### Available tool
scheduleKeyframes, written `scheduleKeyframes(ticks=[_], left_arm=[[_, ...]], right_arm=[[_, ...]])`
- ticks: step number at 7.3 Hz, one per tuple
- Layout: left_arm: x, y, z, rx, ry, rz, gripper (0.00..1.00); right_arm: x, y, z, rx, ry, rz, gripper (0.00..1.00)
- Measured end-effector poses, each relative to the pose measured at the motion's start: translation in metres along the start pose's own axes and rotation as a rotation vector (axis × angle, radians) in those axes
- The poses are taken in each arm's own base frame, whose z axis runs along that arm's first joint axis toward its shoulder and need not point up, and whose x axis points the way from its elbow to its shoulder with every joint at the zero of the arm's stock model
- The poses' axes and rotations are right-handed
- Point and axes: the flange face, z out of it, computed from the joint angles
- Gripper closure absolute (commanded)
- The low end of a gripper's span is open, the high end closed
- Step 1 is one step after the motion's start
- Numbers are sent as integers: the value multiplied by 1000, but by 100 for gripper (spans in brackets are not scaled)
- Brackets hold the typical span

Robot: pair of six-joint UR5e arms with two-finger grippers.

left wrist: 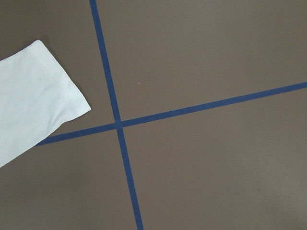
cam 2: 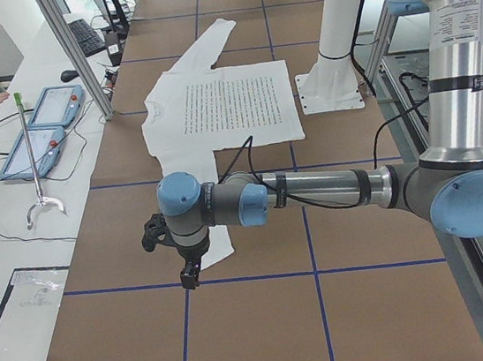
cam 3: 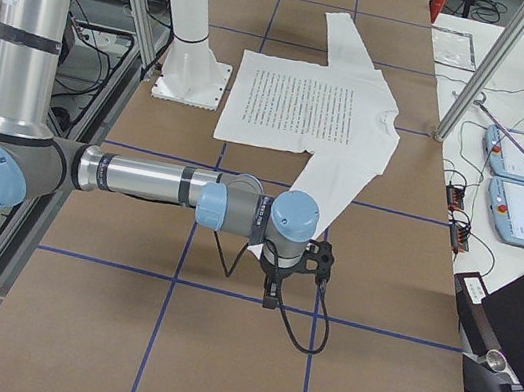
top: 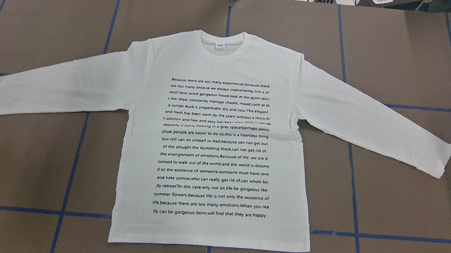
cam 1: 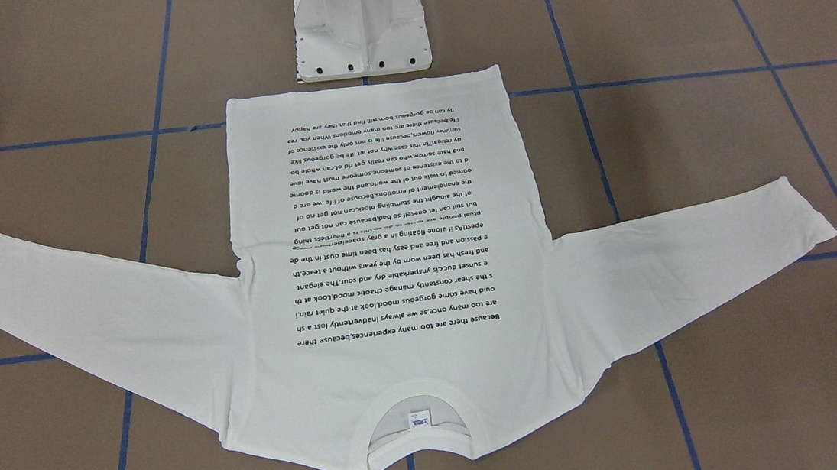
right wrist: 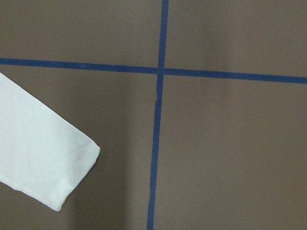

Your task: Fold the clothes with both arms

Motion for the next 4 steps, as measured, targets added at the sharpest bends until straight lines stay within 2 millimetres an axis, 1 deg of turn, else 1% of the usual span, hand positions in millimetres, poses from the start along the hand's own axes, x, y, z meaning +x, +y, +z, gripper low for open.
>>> scheduleKeyframes(ticks=[1, 2, 3, 4], left_arm=[[4, -6, -3, 29, -2, 29, 0], [6, -7, -4, 64, -5, 61, 0], [6, -8, -4, 96, -7, 89, 0], [8, -11, -6, 126, -9, 116, 0]], right_arm=[[-11, -13, 2, 11, 0, -40, 0], [-18, -22, 14, 9, -9, -72, 0], [-29, -28, 32, 10, -29, -89, 0], [-46, -31, 53, 19, -46, -79, 0]])
